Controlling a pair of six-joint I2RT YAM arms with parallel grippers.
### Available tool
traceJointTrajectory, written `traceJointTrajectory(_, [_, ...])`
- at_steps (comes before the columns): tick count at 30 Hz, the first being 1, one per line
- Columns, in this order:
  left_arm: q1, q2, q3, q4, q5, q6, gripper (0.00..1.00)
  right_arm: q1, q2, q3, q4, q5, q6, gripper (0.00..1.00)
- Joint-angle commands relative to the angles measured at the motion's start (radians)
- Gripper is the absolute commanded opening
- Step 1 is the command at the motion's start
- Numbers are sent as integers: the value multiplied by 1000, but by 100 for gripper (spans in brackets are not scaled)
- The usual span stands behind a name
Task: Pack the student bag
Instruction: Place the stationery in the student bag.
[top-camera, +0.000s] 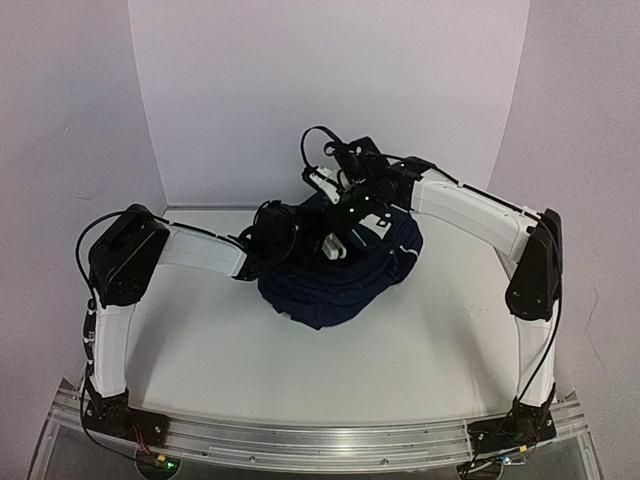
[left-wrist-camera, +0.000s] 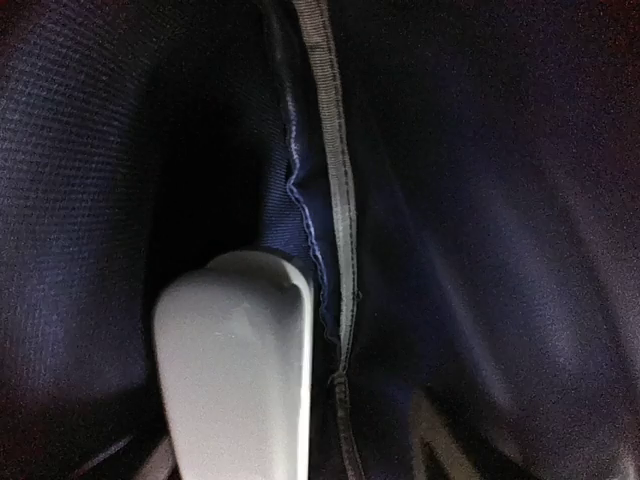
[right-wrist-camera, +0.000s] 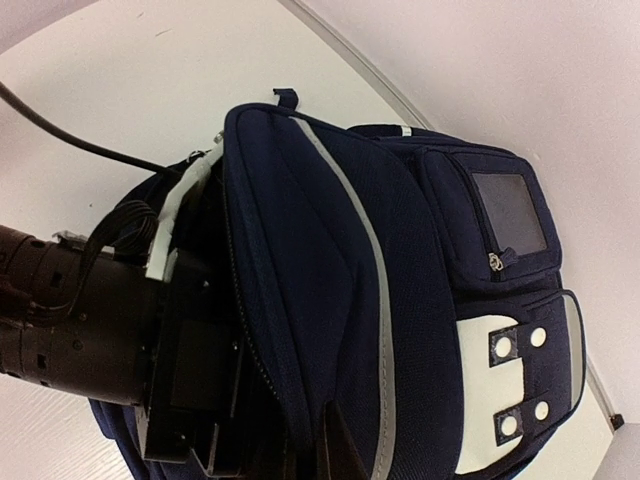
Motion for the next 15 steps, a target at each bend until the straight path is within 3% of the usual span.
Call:
traceJointTrajectory(1, [-7,-111,-15,-137,-98,27,73,32,-76,33,40,-72,-14,0])
traceJointTrajectory(6, [-27,-159,-23,-240,-139,37,69,28,-77,29,39,-71,-18,0])
traceJointTrajectory(9, [-30,-167,-40,-253,-138,23,56,26,-79,24,39,-72,-18,0])
traceJointTrajectory(15, [-38,-163,-72,-225,-124,10,41,26,-82,18,40,-76,-18,0])
